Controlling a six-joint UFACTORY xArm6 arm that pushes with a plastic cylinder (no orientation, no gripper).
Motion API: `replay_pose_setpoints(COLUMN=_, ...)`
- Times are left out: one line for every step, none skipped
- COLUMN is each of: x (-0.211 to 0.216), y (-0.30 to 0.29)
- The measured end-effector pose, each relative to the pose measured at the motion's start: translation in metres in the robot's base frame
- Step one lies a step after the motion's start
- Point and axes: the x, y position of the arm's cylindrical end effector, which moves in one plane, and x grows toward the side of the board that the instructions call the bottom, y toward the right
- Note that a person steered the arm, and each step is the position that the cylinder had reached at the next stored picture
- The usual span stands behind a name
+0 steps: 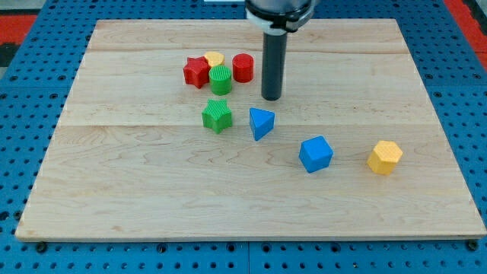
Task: Move the blue triangle near left to the blue cube
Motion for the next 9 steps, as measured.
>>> replay_pose_setpoints(x=0.034, y=-0.001)
replay_pose_setpoints(x=0.047, y=-0.017)
replay_pose_setpoints(x=0.061, y=-0.035)
replay_pose_setpoints(x=0.075, y=-0.042)
replay_pose_setpoints(x=0.077, y=-0.047)
replay_pose_setpoints(x=0.076, y=-0.047)
replay_pose_setpoints(x=0.071, y=-0.065)
replay_pose_setpoints(x=0.094, y=-0.063)
replay_pose_setpoints(x=0.063, y=-0.062)
